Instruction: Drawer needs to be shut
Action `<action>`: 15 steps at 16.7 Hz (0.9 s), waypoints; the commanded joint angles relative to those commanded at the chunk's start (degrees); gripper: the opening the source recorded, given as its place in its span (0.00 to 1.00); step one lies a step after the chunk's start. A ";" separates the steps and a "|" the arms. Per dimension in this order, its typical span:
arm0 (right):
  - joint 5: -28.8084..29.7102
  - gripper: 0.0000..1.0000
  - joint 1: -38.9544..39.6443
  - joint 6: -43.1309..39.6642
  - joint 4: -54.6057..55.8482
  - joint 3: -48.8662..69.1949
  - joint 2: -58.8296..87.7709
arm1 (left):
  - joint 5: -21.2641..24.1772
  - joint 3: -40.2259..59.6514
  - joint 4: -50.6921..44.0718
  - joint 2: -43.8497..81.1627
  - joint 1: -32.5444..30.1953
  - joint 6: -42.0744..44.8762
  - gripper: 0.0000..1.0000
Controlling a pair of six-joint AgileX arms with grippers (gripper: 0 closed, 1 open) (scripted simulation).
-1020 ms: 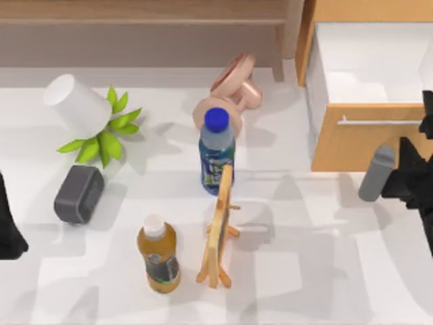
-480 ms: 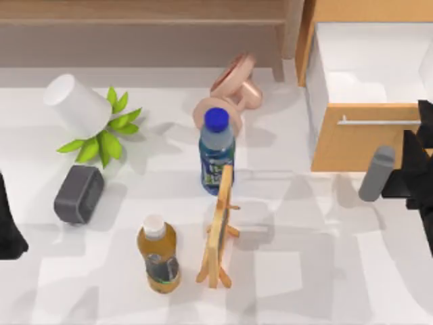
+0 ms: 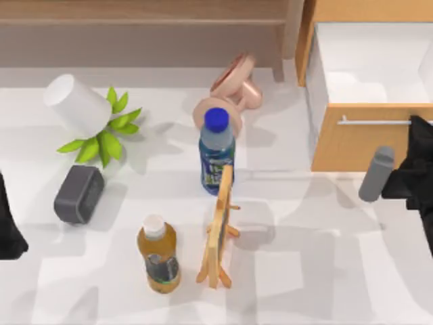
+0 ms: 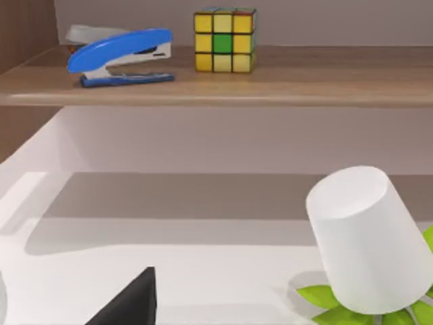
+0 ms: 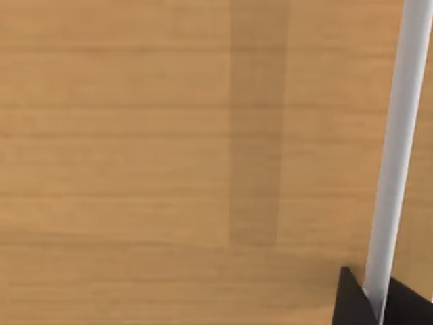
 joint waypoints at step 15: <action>-2.85 0.00 -2.95 0.14 -7.45 10.46 3.44 | 0.00 0.00 0.00 0.00 0.00 0.00 1.00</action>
